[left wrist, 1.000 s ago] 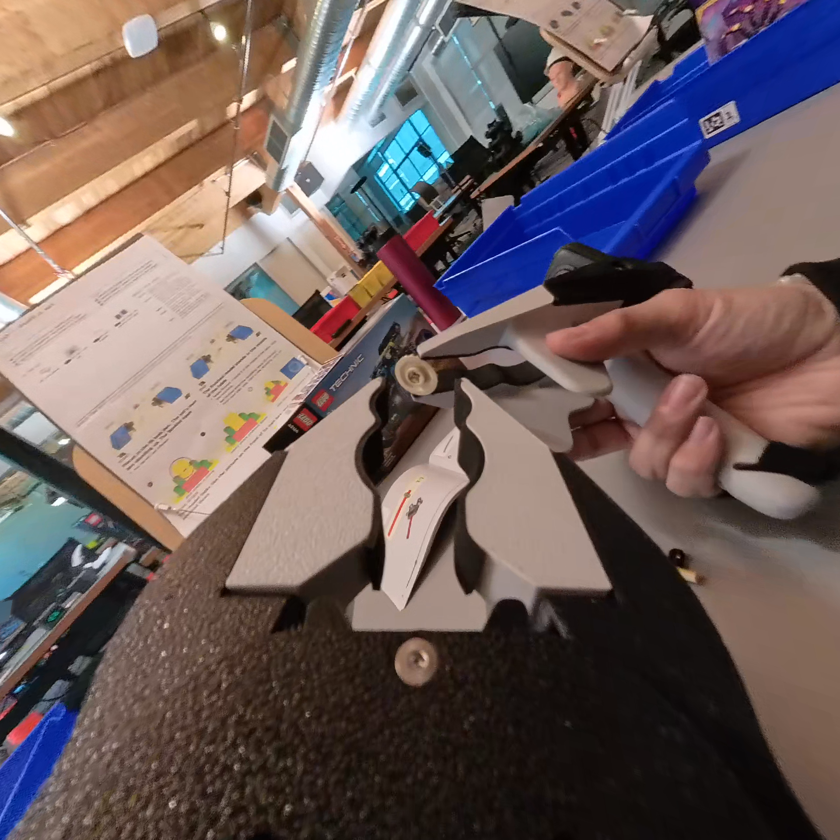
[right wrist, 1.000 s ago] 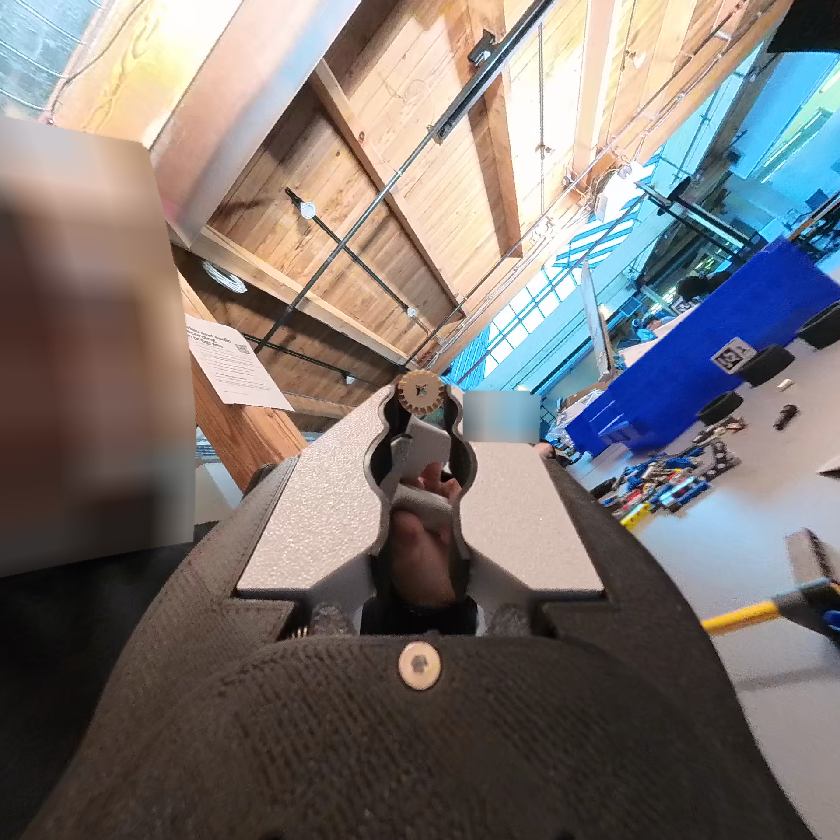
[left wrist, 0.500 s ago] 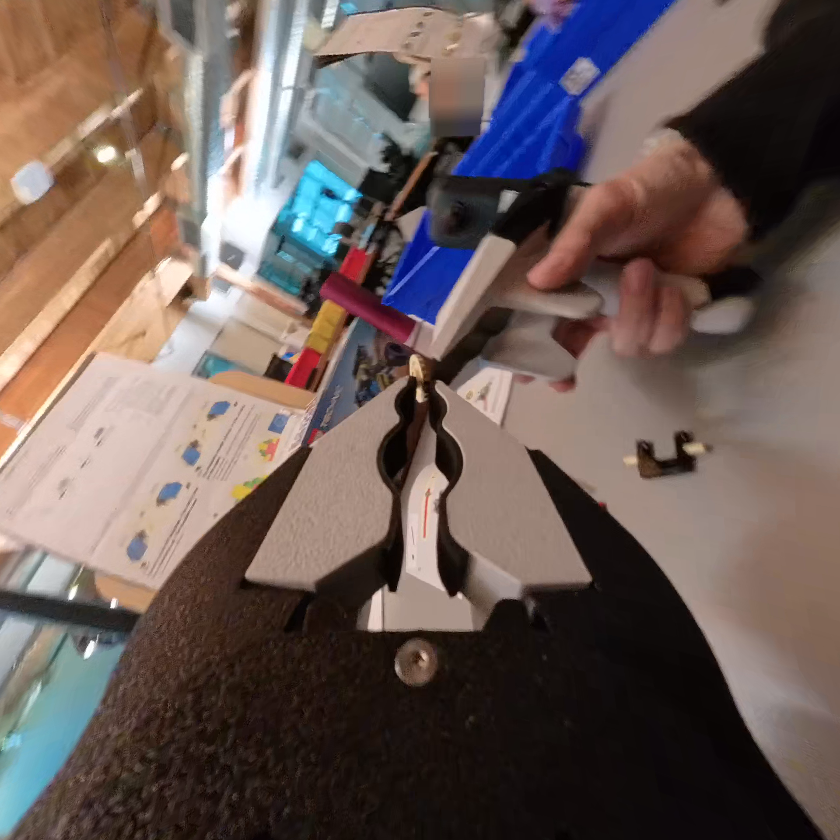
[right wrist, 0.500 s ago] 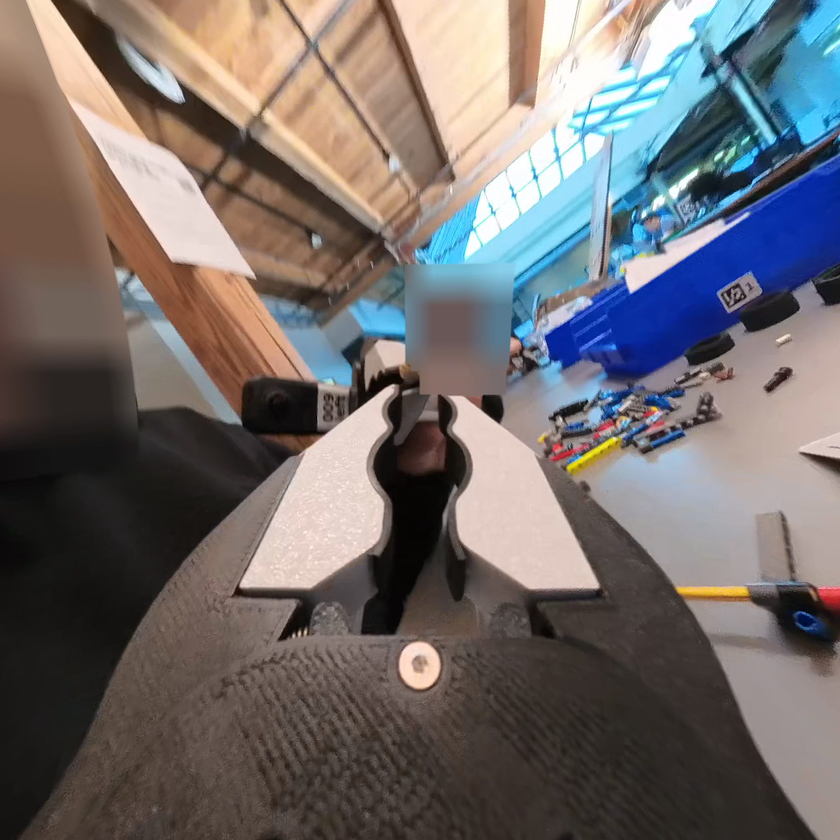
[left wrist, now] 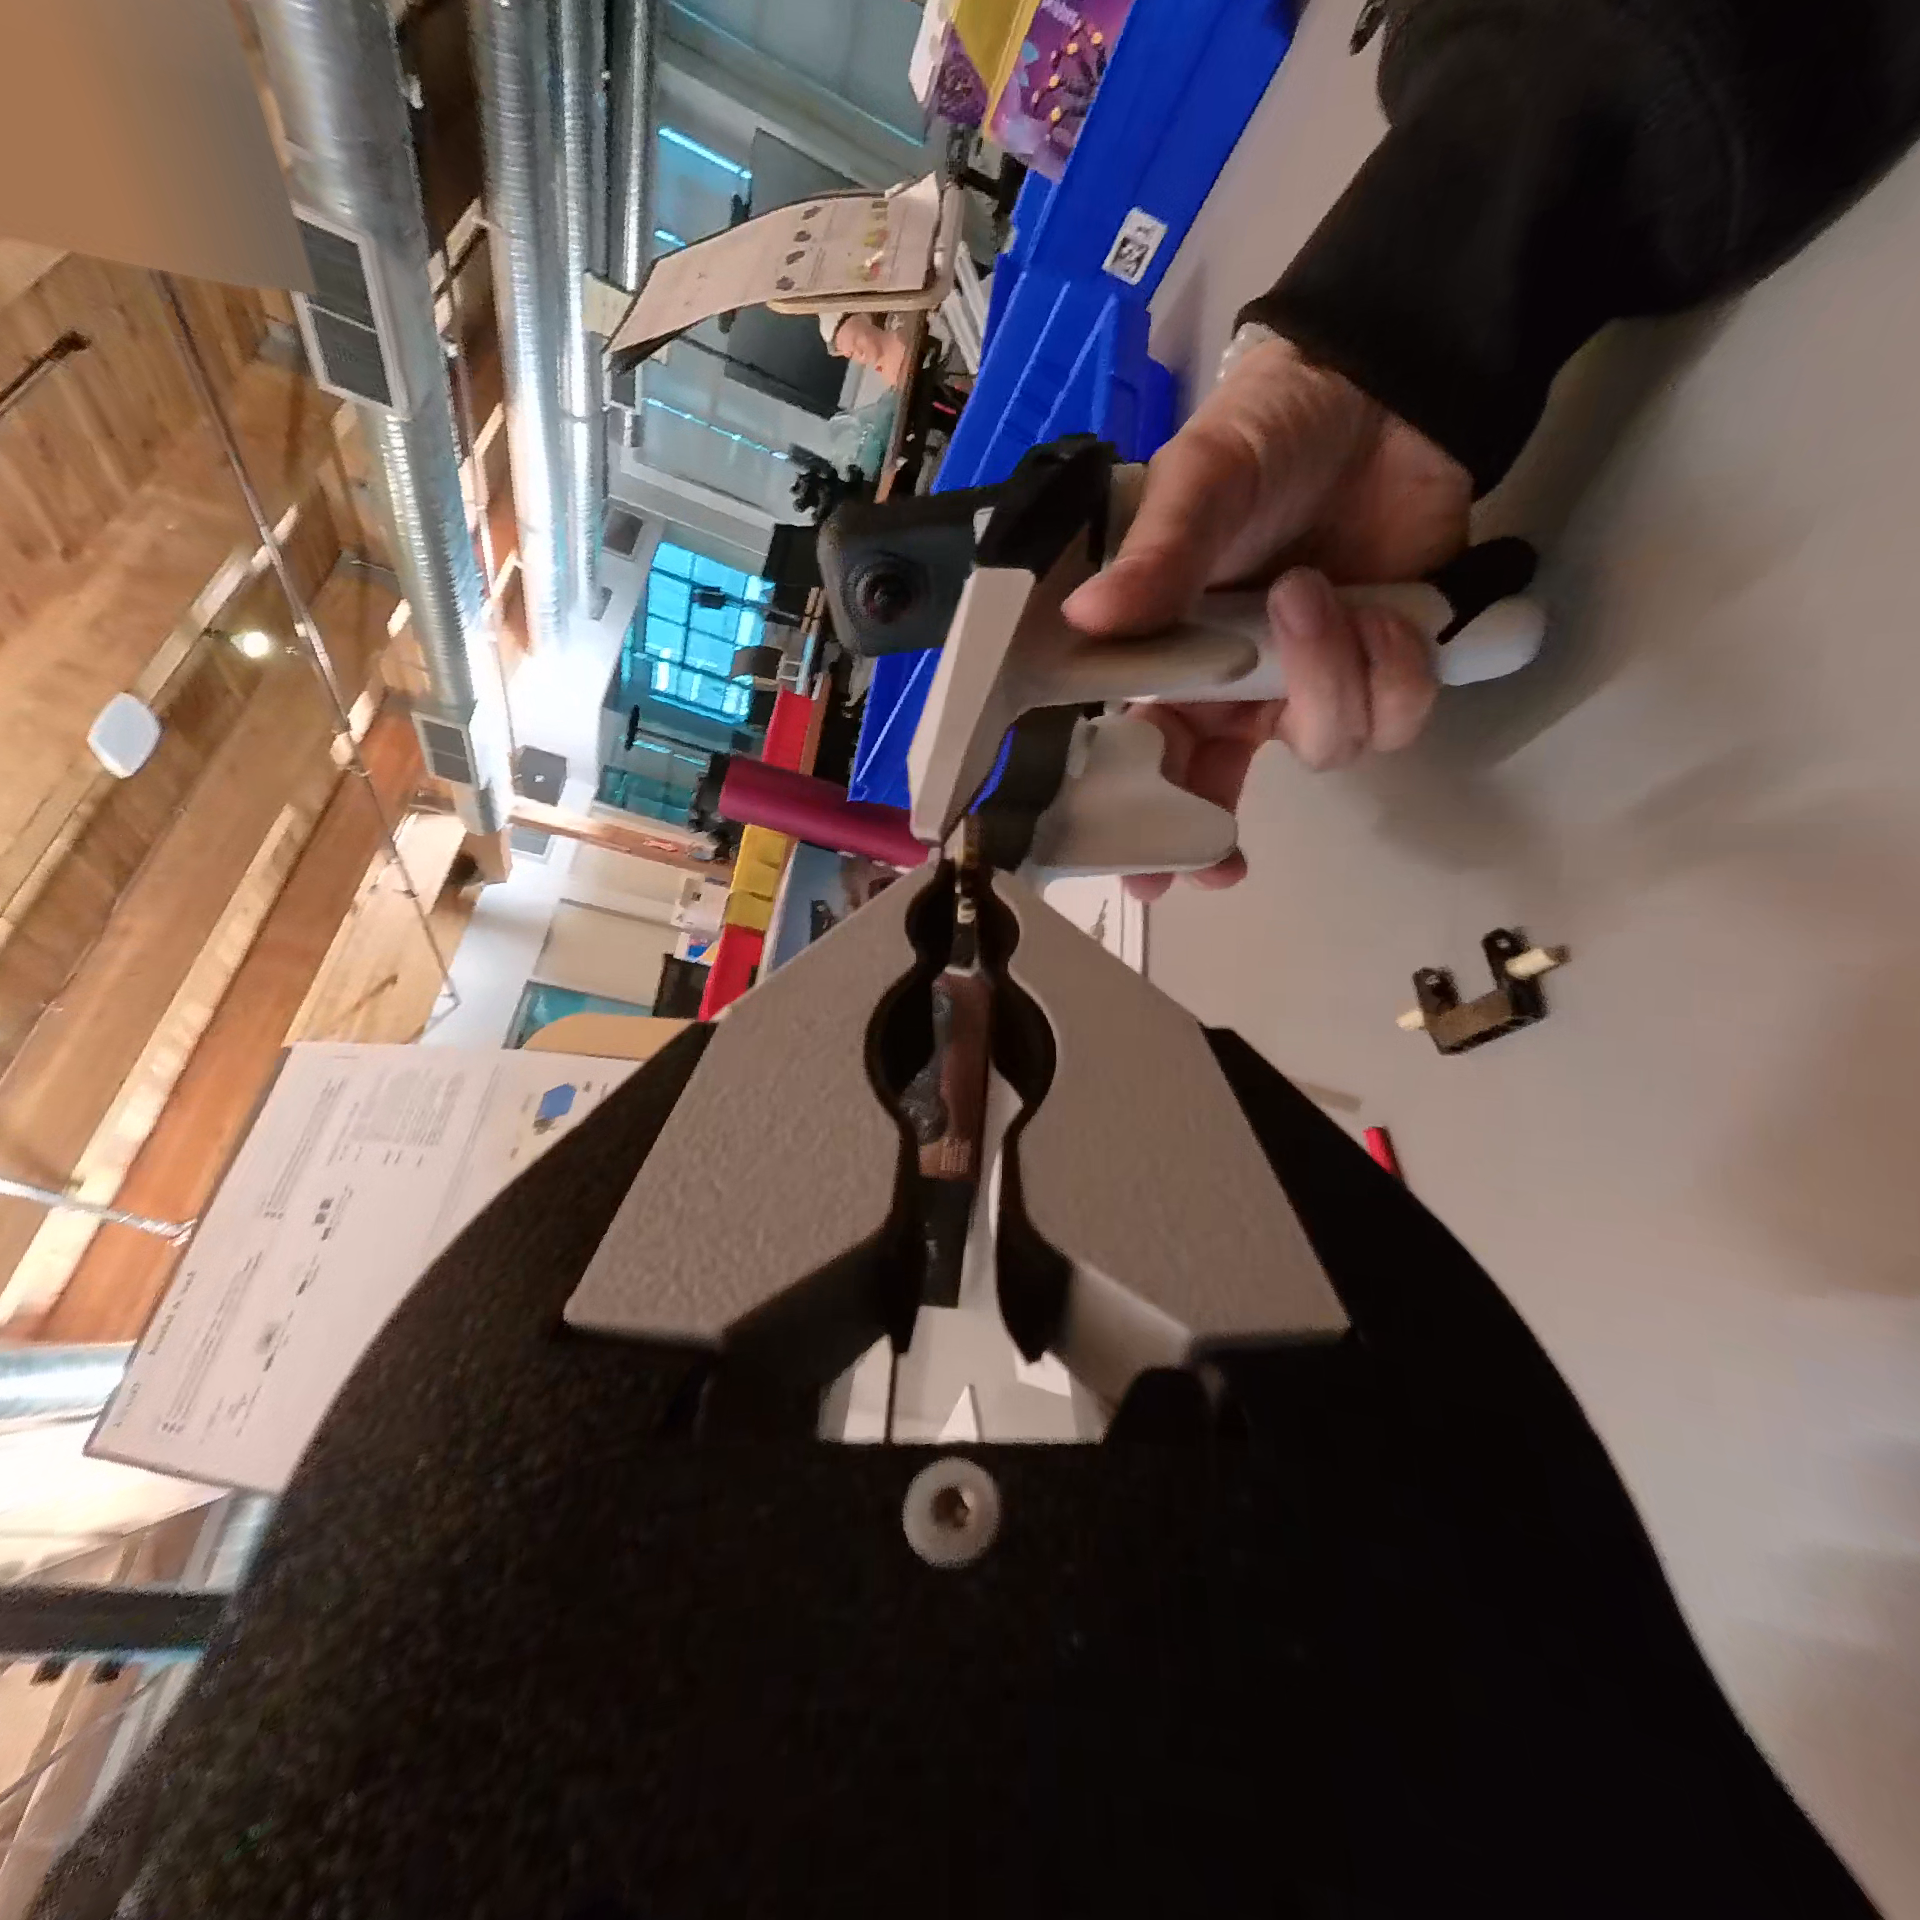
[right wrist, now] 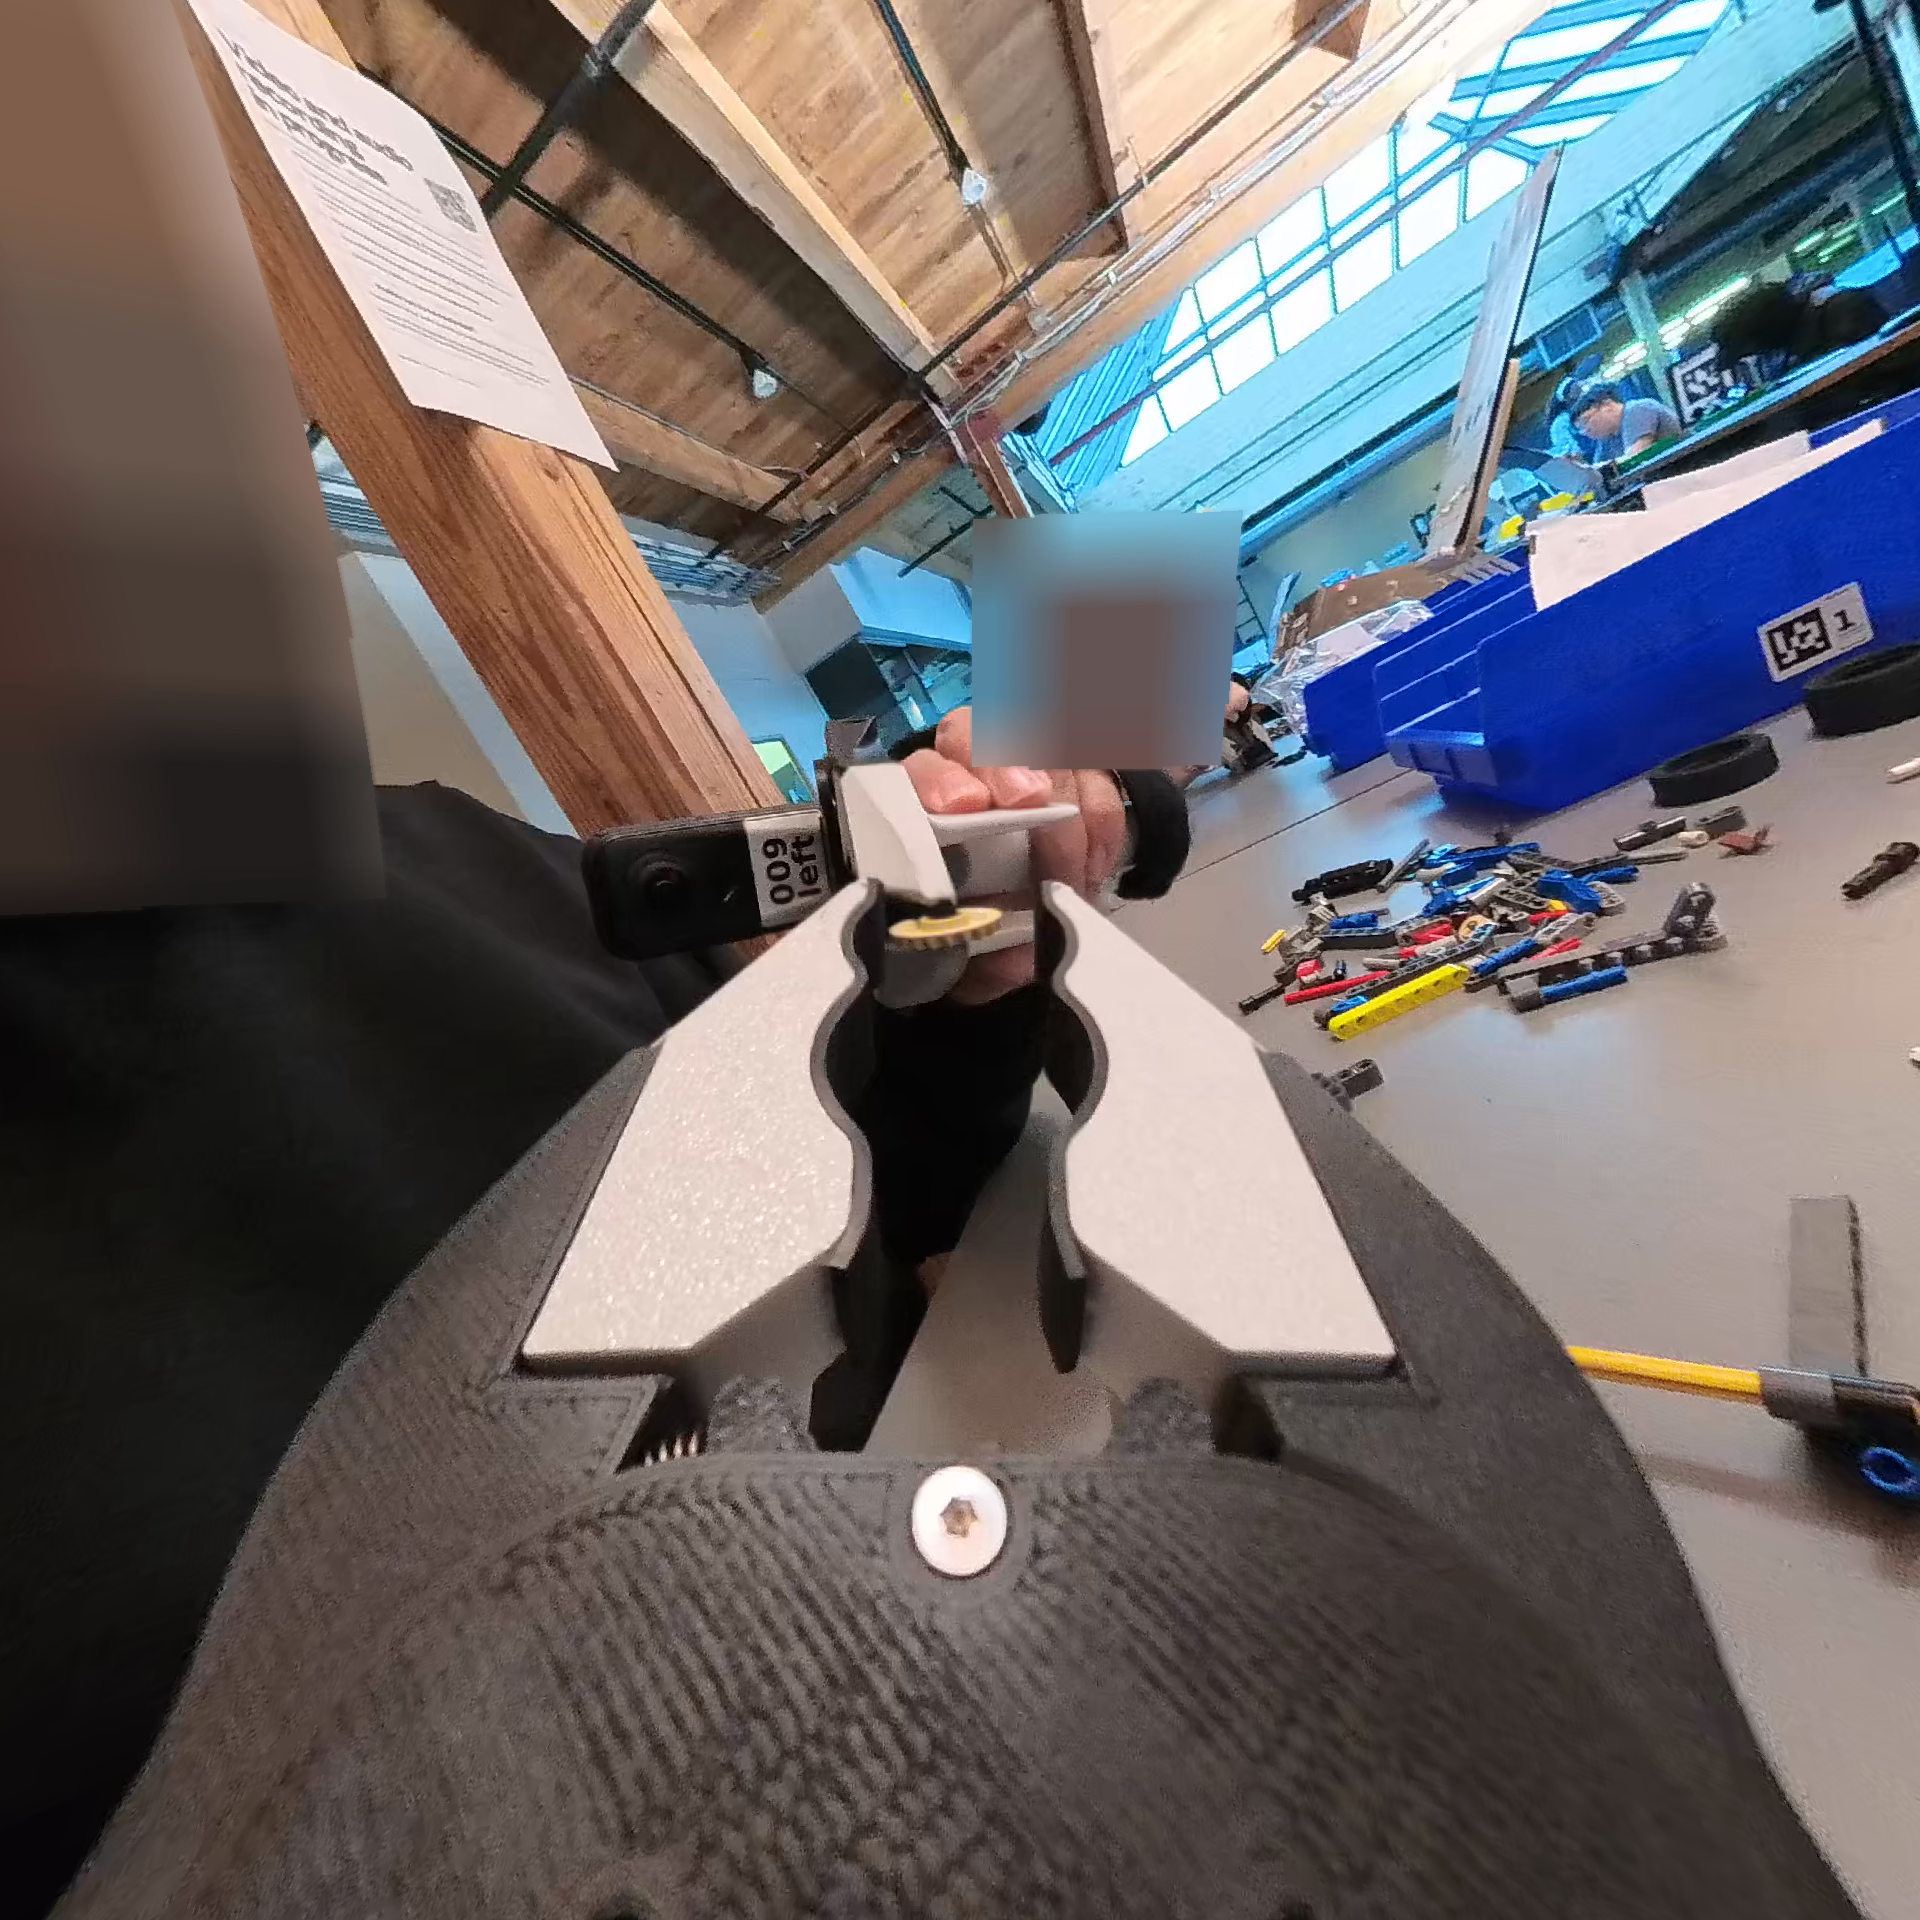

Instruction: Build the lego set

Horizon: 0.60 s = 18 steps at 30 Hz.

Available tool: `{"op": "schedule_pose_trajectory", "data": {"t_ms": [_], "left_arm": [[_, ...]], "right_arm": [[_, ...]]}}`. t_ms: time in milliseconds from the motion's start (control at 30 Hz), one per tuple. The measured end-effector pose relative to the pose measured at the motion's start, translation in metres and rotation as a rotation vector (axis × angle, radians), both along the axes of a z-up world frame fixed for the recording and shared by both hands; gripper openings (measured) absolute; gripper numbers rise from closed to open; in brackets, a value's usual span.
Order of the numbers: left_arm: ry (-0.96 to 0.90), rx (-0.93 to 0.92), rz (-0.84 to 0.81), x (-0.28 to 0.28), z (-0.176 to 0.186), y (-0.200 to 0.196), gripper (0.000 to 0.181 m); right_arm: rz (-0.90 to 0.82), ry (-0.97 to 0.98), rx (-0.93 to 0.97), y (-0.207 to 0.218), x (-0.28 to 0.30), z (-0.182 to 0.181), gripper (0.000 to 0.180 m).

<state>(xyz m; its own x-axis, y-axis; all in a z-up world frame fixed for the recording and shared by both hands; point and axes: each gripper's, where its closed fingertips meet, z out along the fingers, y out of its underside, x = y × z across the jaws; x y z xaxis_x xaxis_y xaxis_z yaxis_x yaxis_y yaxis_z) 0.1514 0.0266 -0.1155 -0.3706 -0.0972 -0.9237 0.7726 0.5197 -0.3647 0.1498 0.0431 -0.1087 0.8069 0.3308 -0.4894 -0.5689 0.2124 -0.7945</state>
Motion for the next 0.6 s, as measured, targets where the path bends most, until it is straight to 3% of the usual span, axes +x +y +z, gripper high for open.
{"op": "schedule_pose_trajectory", "data": {"t_ms": [133,467,600], "left_arm": [[-0.046,-0.022,0.027,0.003,0.006,0.002,0.001],[-0.007,0.012,0.004,0.0,-0.001,0.002,0.001],[0.169,-0.067,0.026,0.009,-0.006,0.006,0.01]], "right_arm": [[0.03,0.004,-0.003,0.001,-0.004,-0.001,0.018],[0.028,-0.004,-0.019,0.001,-0.003,-0.003,0.019],[-0.062,-0.133,-0.095,0.001,0.004,-0.01,0.018]]}}
